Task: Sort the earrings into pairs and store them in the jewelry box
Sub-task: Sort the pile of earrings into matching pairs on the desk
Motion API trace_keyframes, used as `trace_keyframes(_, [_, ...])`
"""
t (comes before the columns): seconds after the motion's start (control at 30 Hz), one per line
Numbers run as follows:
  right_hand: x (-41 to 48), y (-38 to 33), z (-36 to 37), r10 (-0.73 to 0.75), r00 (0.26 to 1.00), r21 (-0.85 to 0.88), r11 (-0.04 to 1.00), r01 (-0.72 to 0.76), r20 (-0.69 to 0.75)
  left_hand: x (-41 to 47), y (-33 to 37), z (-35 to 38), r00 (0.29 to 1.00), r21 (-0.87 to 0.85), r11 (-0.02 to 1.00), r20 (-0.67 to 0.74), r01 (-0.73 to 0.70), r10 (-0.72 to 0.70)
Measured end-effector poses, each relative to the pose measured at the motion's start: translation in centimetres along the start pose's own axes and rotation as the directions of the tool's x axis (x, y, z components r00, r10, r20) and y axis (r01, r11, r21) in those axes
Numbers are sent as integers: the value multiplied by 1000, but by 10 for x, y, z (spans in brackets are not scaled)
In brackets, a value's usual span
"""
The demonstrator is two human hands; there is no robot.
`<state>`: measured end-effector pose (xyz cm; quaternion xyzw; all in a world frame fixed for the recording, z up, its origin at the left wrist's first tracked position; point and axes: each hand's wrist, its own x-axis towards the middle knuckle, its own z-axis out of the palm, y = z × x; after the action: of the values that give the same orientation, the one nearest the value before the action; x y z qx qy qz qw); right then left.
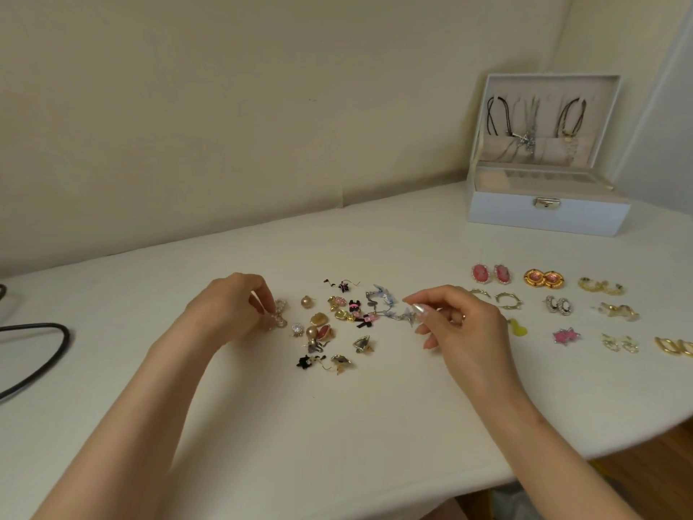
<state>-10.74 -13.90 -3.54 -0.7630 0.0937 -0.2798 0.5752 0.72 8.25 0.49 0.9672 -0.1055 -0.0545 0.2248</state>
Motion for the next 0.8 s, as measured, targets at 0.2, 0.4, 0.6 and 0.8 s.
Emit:
trace_keyframes(0.2, [-1,-2,0,9,1000,-11,1000,-8,16,0,2,-1,1000,18,1000,17,-21,20])
trace_keyframes(0.4, [-2,-3,0,13,999,-17,1000,-13,37,0,-2,-5,1000,-84,996,10,-19,20])
trace_keyframes(0.6, [-2,-1,2,21,997,-18,1000,-19,77,-7,7,-4,970,-288,944,130,-162,206])
trace_keyframes(0.8, [-3,2,4,-8,995,-30,999,11,100,-8,10,1,961,-181,970,196,-159,194])
